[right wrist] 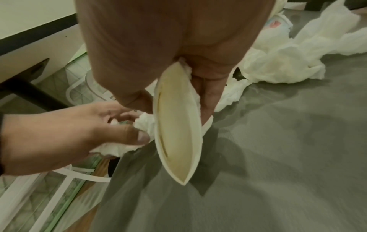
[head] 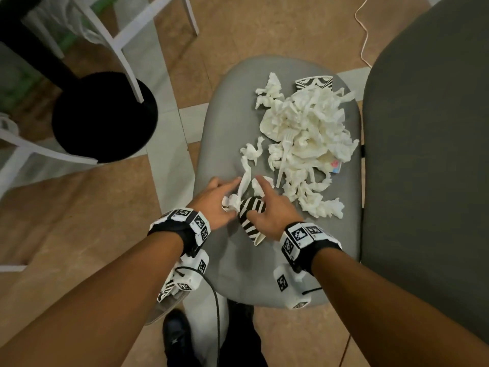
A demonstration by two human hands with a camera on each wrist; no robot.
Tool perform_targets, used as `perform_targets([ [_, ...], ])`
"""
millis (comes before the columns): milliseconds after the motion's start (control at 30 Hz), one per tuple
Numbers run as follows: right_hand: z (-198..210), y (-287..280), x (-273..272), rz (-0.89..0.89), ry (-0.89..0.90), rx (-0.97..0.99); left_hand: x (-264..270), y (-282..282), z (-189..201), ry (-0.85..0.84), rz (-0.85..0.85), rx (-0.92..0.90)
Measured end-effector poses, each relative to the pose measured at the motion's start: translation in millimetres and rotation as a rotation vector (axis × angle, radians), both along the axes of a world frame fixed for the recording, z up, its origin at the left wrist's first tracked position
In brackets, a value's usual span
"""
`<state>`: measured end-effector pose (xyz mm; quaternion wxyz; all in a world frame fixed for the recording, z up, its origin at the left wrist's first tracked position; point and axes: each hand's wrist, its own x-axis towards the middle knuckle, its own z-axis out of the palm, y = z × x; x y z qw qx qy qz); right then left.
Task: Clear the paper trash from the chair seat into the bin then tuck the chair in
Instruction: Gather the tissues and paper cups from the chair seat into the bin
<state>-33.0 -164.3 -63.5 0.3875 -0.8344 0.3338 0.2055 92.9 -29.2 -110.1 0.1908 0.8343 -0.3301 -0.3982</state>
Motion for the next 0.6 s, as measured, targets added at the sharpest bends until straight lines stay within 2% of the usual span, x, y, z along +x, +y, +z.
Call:
perform_targets([
  [167, -20, -11, 20, -0.026, 0.223, -0.038, -8, -1, 1, -0.054, -0.114, -0.018],
  [233, -21, -7, 27, -0.006, 0.208, -0.050, -11, 3, 0, -0.049, -0.094, -0.028],
  [333, -19, 8, 34, 0.058, 0.121, -0.026, -16, 13, 3, 0.047, 0.087, -0.013],
  [433, -20, 33, 37, 0.066, 0.084, 0.093, -15, 34, 9, 0.073, 0.313, -0.010],
  [600, -27, 103, 58, 0.089, 0.023, 0.235, -1, 107, 14, 0.081, 0.555, 0.005],
])
